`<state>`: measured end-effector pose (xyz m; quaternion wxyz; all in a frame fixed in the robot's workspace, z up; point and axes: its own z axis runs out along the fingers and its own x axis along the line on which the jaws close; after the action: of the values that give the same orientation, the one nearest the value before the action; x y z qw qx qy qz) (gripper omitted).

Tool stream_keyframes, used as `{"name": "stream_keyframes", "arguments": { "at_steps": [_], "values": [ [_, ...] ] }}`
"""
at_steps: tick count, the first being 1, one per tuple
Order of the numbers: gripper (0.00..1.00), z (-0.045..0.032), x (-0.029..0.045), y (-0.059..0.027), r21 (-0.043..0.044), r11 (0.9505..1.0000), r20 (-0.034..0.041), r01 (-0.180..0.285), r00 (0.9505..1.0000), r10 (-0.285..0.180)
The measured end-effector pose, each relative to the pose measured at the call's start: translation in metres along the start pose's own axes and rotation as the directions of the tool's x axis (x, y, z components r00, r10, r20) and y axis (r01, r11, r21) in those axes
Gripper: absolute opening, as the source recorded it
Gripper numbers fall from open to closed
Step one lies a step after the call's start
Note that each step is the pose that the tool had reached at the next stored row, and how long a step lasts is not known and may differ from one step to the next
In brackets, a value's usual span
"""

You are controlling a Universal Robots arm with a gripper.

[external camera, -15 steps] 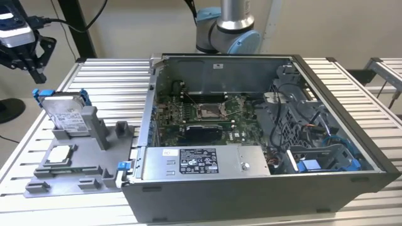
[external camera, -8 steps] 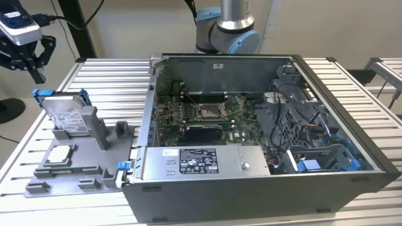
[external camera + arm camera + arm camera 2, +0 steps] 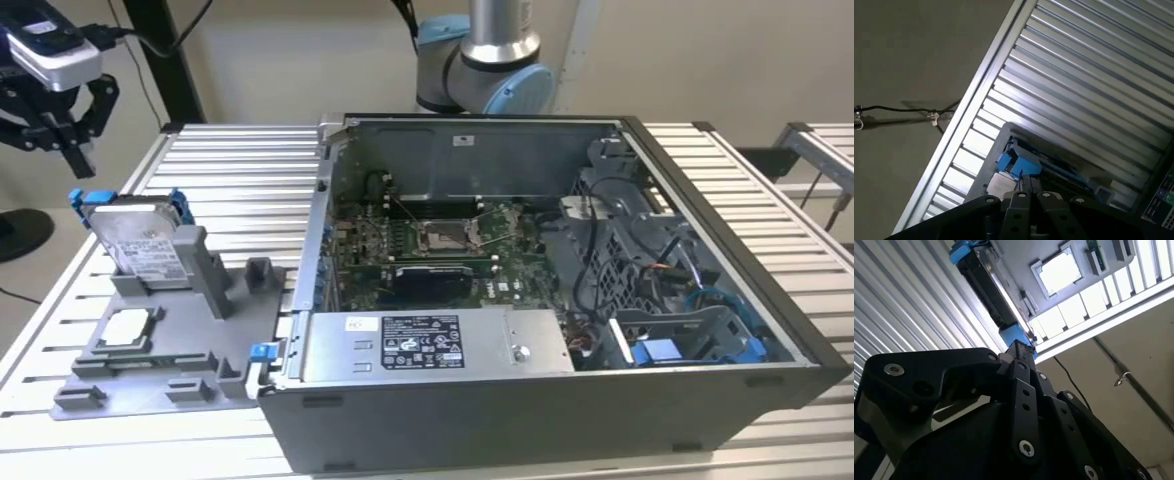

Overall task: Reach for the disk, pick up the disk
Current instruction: 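Pick up the disk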

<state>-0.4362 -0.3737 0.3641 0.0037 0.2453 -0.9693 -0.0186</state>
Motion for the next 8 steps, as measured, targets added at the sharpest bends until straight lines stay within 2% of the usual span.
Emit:
{"name": "stream_keyframes", "arguments": {
  "at_steps": [4,8],
  "values": [
    [0.00,0.0000,0.0000,0.0000,-0.0002,0.9977,-0.0026,0.068,0.9977,-0.068],
    [0.00,0.0000,0.0000,0.0000,-0.0004,0.9906,-0.0052,0.137,0.9905,-0.137]
  ]
}}
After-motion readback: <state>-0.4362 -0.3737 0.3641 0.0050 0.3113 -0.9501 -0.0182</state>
